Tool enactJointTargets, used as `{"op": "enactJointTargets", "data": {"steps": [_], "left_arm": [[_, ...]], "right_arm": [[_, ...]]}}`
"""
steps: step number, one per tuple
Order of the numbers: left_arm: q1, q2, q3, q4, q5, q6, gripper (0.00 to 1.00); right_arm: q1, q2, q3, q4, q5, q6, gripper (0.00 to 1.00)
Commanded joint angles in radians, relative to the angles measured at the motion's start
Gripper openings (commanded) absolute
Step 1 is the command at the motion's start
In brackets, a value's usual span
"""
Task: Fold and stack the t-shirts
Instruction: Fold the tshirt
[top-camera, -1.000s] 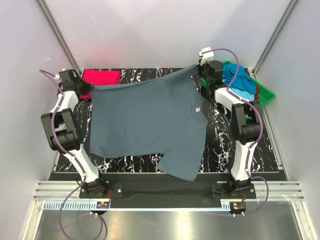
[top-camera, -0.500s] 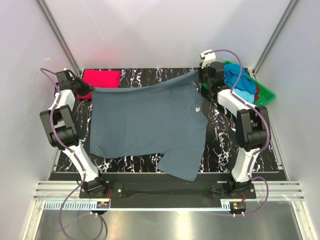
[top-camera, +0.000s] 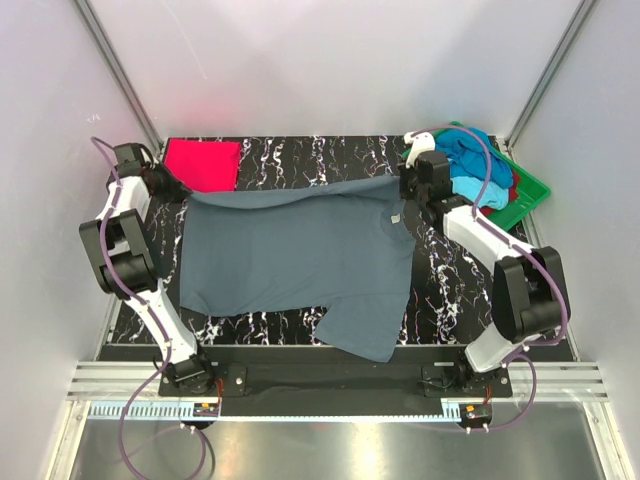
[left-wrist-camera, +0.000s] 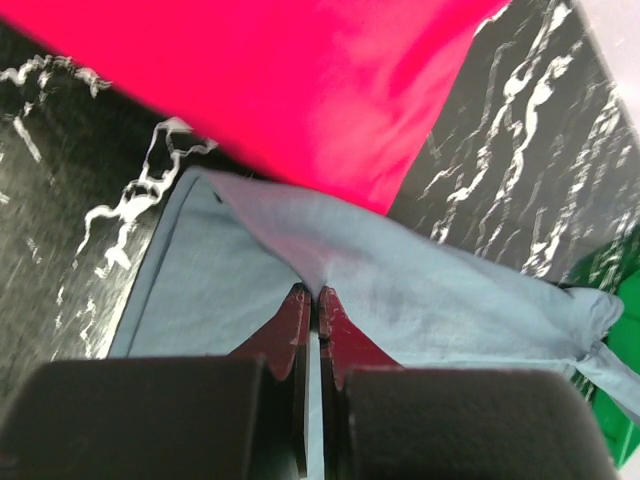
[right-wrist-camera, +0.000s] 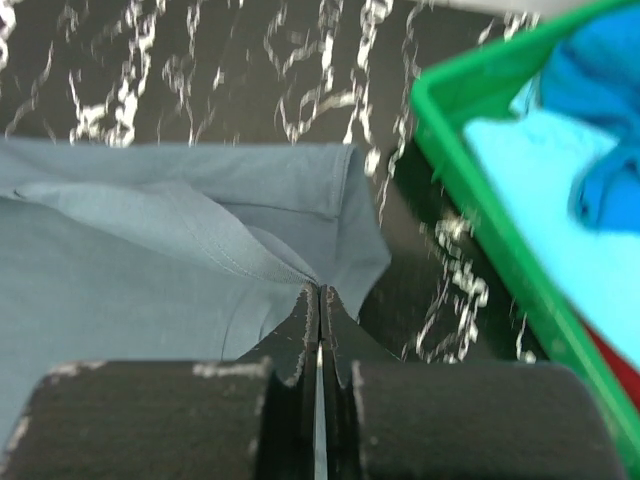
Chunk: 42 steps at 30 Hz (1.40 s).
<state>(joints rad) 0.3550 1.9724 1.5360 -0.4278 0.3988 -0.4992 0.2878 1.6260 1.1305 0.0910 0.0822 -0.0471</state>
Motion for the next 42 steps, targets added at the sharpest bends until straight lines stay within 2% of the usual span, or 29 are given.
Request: {"op": "enactJointTargets", "data": {"steps": [1,5,9,12,21,27,35,39,40,42], "left_arm": [[-0.001,-0.032,0.009,-0.078,-0.034,0.066,0.00],[-0.005,-0.032,-0.037,-0.089,-0.054,0.080,0.00],[-0.022,-0.044,-0.077,-0.101,-0.099,0.090,0.00],[-0.034,-0.053,-0.076,-0.129,-0.168,0.106,0.00],[-0.034,-0.043,-0.040,-0.184,-0.250,0.113,0.00],[-0.036,-0.052,-0.050,-0.189,-0.249,0.099,0.00],[-0.044,-0.037,-0.048,-0.204,-0.330,0.123,0.00],[-0.045,-0.037,-0.042,-0.206,-0.327,0.125,0.00],[-0.045,-0.033,-0.043,-0.207,-0.324,0.125,0.01],[-0.048,-0.029,-0.056,-0.212,-0.333,0.125,0.09]], "right_arm": [[0.019,-0.093,-0.052,-0.037,0.030,0.022,0.00],[0.045,-0.118,-0.112,-0.048,0.025,0.039,0.00],[0.070,-0.132,-0.141,-0.124,0.091,0.076,0.00],[0.074,-0.167,-0.173,-0.146,0.134,0.093,0.00],[0.074,-0.248,-0.176,-0.206,0.191,0.084,0.00],[0.074,-0.255,-0.195,-0.229,0.113,0.148,0.00],[0.108,-0.250,-0.233,-0.257,0.139,0.190,0.00],[0.122,-0.258,-0.251,-0.270,0.134,0.208,0.00],[0.122,-0.255,-0.252,-0.275,0.117,0.234,0.00],[0.125,-0.242,-0.253,-0.304,0.116,0.257,0.00]]}}
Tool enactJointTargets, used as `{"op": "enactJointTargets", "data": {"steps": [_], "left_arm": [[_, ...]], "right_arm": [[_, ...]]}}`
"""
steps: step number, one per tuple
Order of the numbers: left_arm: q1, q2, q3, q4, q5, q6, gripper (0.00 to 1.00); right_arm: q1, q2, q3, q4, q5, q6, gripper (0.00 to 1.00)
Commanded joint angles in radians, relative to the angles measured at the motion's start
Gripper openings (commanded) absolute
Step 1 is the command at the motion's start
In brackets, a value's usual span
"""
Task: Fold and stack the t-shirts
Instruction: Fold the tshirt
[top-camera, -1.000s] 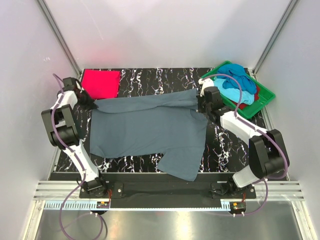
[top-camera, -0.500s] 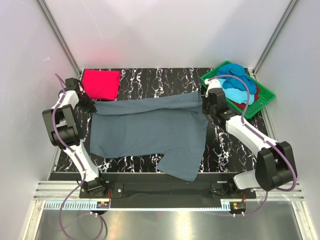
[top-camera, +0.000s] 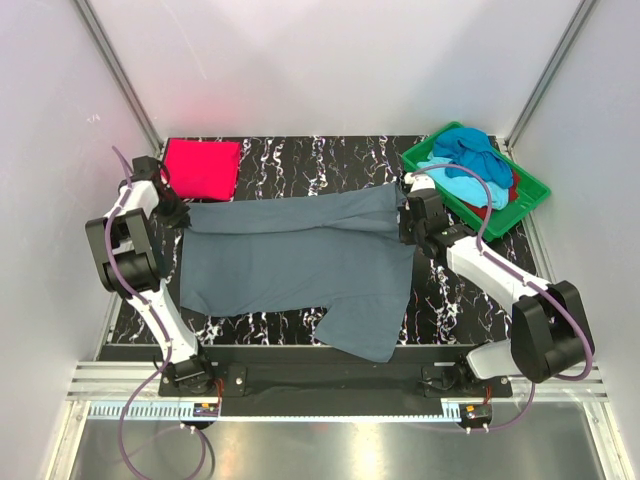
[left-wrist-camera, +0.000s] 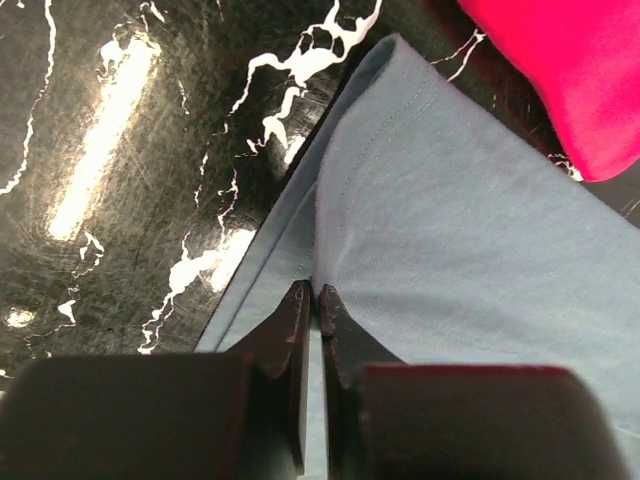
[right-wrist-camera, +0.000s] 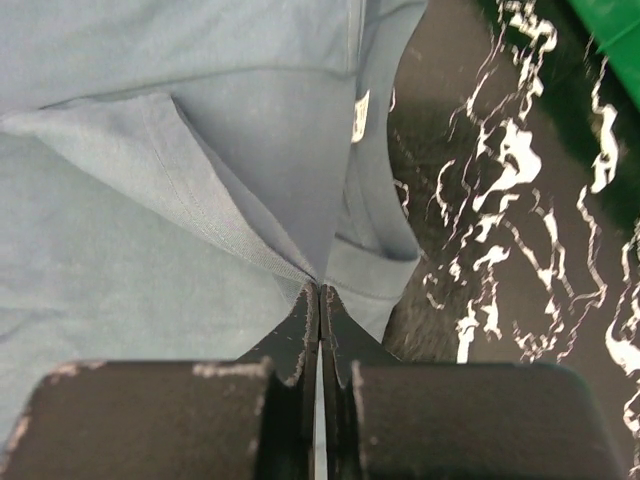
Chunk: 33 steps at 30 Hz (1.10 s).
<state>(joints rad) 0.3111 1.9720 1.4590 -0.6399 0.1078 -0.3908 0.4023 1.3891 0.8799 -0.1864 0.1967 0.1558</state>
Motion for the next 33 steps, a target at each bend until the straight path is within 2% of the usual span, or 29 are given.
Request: {"op": "enactJointTargets", "data": {"steps": [1,5,14,15,17,20,22,25,26,29,30,33], "left_arm": [[-0.004,-0.030,0.015,0.000,-0.043,0.018,0.10],[-0.007,-0.028,0.008,-0.006,-0.068,0.020,0.17],[-0.009,-0.053,0.006,-0.034,-0.166,0.017,0.43],[-0.007,-0.058,0.012,-0.033,-0.172,0.018,0.48],[-0.009,-0.077,0.030,-0.034,-0.160,0.018,0.49],[-0.044,-0.113,0.049,-0.029,-0.139,0.030,0.51],[-0.087,-0.122,0.057,-0.029,-0.090,0.046,0.52],[-0.133,-0.147,0.028,0.009,0.087,0.017,0.53],[-0.142,-0.157,-0.003,0.031,0.140,0.004,0.53],[-0.155,-0.220,-0.084,0.116,0.237,-0.052,0.55],[-0.149,-0.251,-0.097,0.131,0.246,-0.068,0.55],[-0.138,-0.298,-0.137,0.160,0.239,-0.091,0.56]], "right_arm": [[0.012,-0.004,-0.002,-0.039,0.003,0.076,0.00],[0.012,-0.006,-0.012,-0.070,0.009,0.094,0.00],[0.012,-0.027,-0.009,-0.142,-0.031,0.185,0.24],[0.012,-0.030,-0.007,-0.143,-0.048,0.206,0.25],[0.012,-0.048,-0.002,-0.147,-0.080,0.226,0.30],[0.013,-0.056,0.031,-0.142,-0.157,0.243,0.43],[0.012,-0.033,0.071,-0.121,-0.167,0.213,0.45],[0.012,0.082,0.146,-0.047,-0.225,0.090,0.49],[0.010,0.173,0.180,-0.048,-0.241,0.070,0.50],[0.003,0.347,0.326,-0.087,-0.394,-0.005,0.50],[-0.005,0.384,0.353,-0.090,-0.505,-0.022,0.50],[-0.031,0.508,0.447,-0.103,-0.638,-0.036,0.54]]}}
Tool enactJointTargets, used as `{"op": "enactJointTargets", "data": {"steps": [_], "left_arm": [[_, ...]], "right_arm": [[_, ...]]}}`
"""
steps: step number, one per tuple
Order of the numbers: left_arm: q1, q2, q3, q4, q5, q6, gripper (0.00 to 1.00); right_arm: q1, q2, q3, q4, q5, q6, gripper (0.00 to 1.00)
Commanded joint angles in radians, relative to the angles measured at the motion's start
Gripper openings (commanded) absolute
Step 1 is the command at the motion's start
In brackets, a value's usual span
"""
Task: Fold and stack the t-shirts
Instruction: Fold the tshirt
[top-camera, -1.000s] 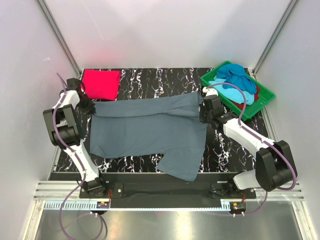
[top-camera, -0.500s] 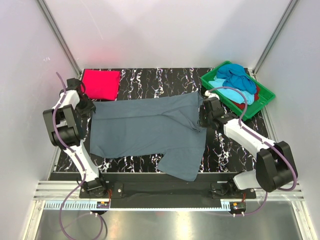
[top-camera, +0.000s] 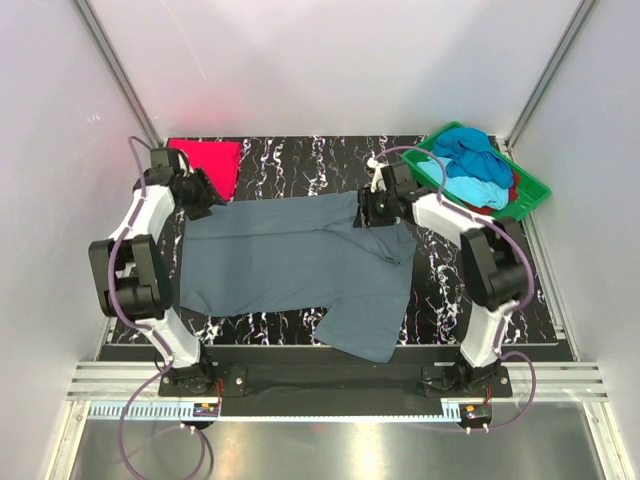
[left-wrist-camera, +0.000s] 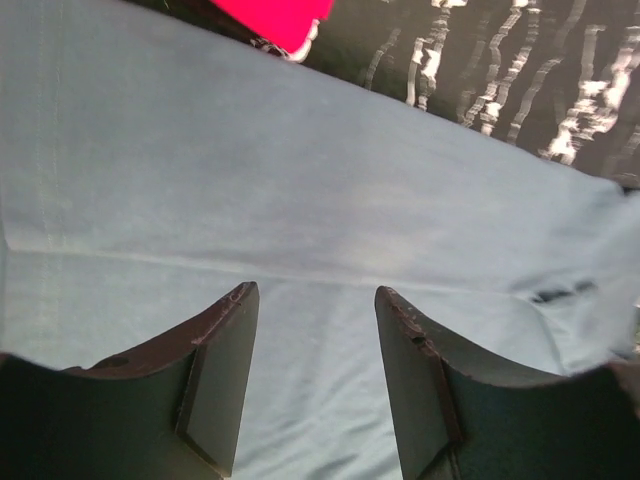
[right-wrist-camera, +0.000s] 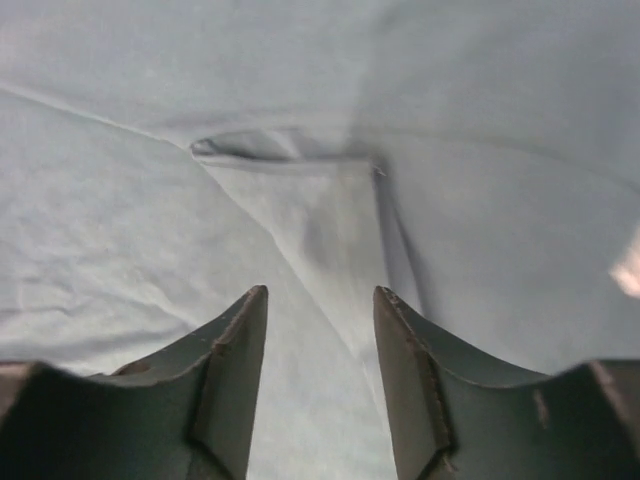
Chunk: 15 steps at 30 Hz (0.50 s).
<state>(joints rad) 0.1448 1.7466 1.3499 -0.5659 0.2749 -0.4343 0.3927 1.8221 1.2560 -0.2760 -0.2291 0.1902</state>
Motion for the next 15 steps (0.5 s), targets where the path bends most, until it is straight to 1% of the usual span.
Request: {"op": "enactJointTargets", "data": {"steps": [1,3,7,8,10,15], "left_arm": [[0.030,-0.084,-0.035,0.089,0.064,-0.050,0.56],[0.035,-0.116,-0.067,0.107,0.055,-0.058,0.56],[0.044,-0.137,-0.092,0.130,0.056,-0.070,0.56],[0.045,-0.134,-0.090,0.133,0.064,-0.073,0.55],[0.047,-0.130,-0.089,0.138,0.076,-0.080,0.55],[0.050,-0.113,-0.094,0.147,0.072,-0.084,0.54]], "right_arm": [[-0.022,0.097,0.107,-0.020,-0.210,-0.081,0.57],[-0.021,0.131,0.131,-0.020,-0.165,-0.106,0.58],[-0.022,0.175,0.193,-0.035,-0.183,-0.153,0.62],[-0.020,0.196,0.204,-0.043,-0.190,-0.165,0.65],[-0.020,0.223,0.236,-0.074,-0.193,-0.178,0.65],[-0.020,0.243,0.237,-0.078,-0.208,-0.186,0.65]]}}
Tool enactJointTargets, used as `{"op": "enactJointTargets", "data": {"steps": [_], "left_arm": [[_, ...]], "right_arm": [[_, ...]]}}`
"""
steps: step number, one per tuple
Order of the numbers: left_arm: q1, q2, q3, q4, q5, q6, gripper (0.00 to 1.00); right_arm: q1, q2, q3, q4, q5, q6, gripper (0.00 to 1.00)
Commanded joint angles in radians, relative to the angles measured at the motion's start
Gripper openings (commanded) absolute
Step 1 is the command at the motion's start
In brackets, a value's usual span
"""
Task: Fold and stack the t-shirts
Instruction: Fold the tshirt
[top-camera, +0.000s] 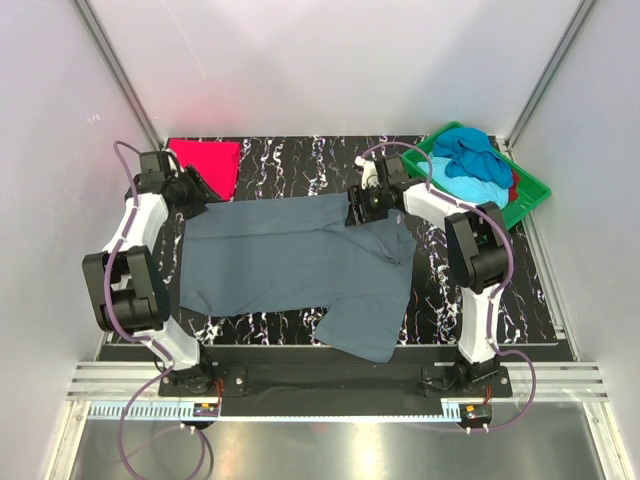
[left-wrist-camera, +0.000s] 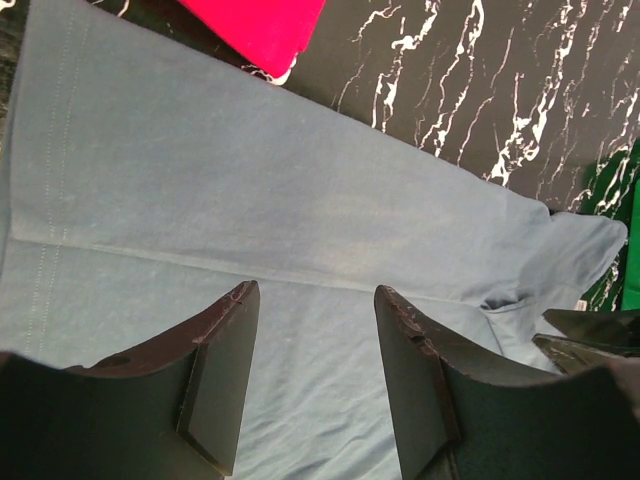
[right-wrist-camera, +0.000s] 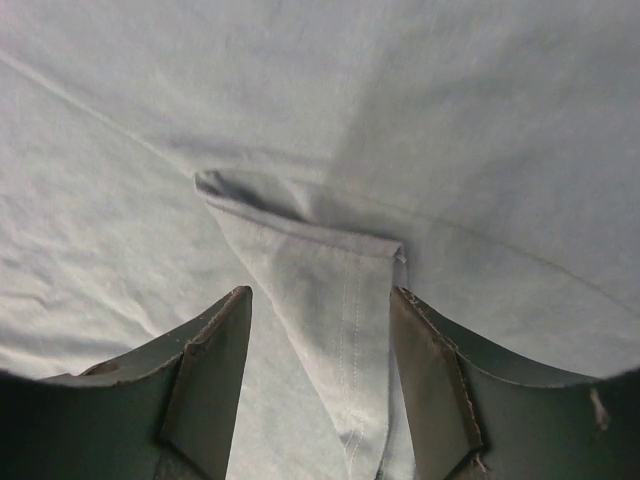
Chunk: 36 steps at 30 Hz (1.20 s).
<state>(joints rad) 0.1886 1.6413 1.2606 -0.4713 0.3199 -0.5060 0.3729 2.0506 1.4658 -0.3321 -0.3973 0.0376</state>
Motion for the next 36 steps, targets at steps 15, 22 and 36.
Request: {"op": "enactJointTargets", "data": {"steps": [15,22,36], "left_arm": [[0.020,0.003,0.003,0.071,0.059,-0.028,0.52],[0.018,-0.011,0.006,0.071,0.059,-0.026,0.52],[0.018,-0.006,-0.009,0.086,0.100,-0.034,0.52]], "right_arm": [[0.057,0.013,0.013,-0.022,0.015,-0.027,0.63],[0.075,-0.082,-0.016,-0.021,0.070,-0.024,0.61],[0.051,0.016,0.016,-0.054,0.144,-0.116,0.68]]}}
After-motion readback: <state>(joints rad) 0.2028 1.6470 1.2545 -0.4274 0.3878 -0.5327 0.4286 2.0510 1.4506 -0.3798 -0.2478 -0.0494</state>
